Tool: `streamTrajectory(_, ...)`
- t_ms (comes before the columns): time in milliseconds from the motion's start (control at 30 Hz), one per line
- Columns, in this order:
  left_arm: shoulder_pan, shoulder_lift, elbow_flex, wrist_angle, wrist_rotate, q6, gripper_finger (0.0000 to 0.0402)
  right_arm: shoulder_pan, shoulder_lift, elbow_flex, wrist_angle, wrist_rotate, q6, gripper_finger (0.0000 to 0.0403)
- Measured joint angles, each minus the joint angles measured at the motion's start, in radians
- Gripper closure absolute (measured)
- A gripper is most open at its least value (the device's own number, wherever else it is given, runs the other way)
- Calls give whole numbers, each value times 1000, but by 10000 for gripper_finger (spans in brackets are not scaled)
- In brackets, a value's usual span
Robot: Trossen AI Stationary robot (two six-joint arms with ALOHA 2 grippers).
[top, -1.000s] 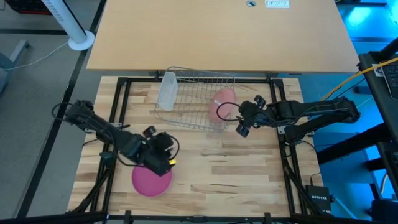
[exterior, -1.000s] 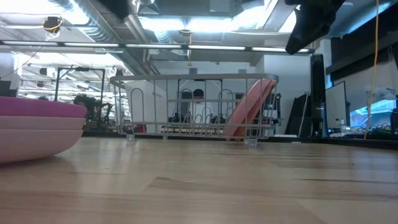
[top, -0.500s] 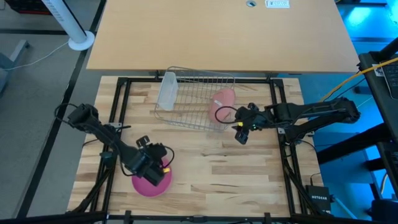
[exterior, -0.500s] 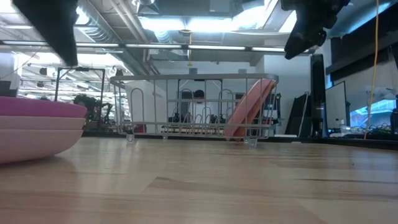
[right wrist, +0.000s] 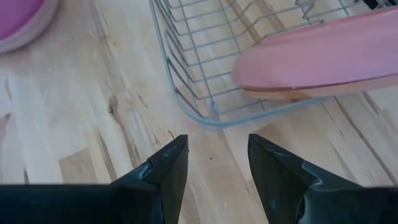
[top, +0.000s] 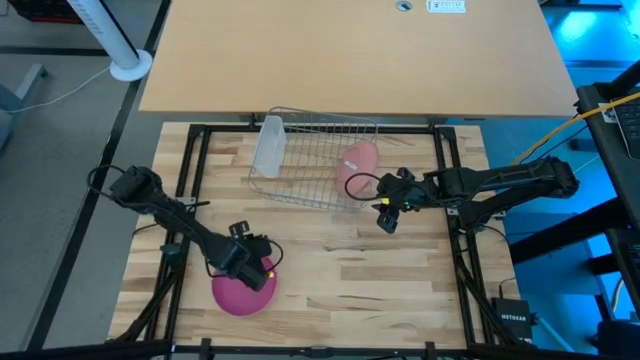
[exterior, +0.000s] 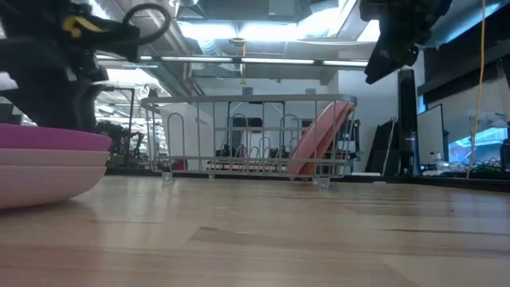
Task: Sort dishes
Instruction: Put the pink plate into the dish rack
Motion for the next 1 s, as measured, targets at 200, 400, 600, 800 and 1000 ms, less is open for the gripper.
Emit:
streamTrajectory(200, 64, 0, -2, 14, 72, 121, 250, 0, 0, 0, 32, 0, 0, 230)
streamTrajectory(400, 108, -1, -2, 26, 153, 187, 305, 0, 0, 0, 32, 0, 0, 230)
streamTrajectory(600, 140, -4, 1, 27, 154, 193, 390, 0, 0, 0, 32, 0, 0, 230)
streamTrajectory(800, 158, -5, 1, 24, 148, 180, 394, 0, 0, 0, 32, 0, 0, 230)
streamTrajectory(1000, 158, -9, 1, 24, 148, 174, 397, 0, 0, 0, 34, 1, 0, 230)
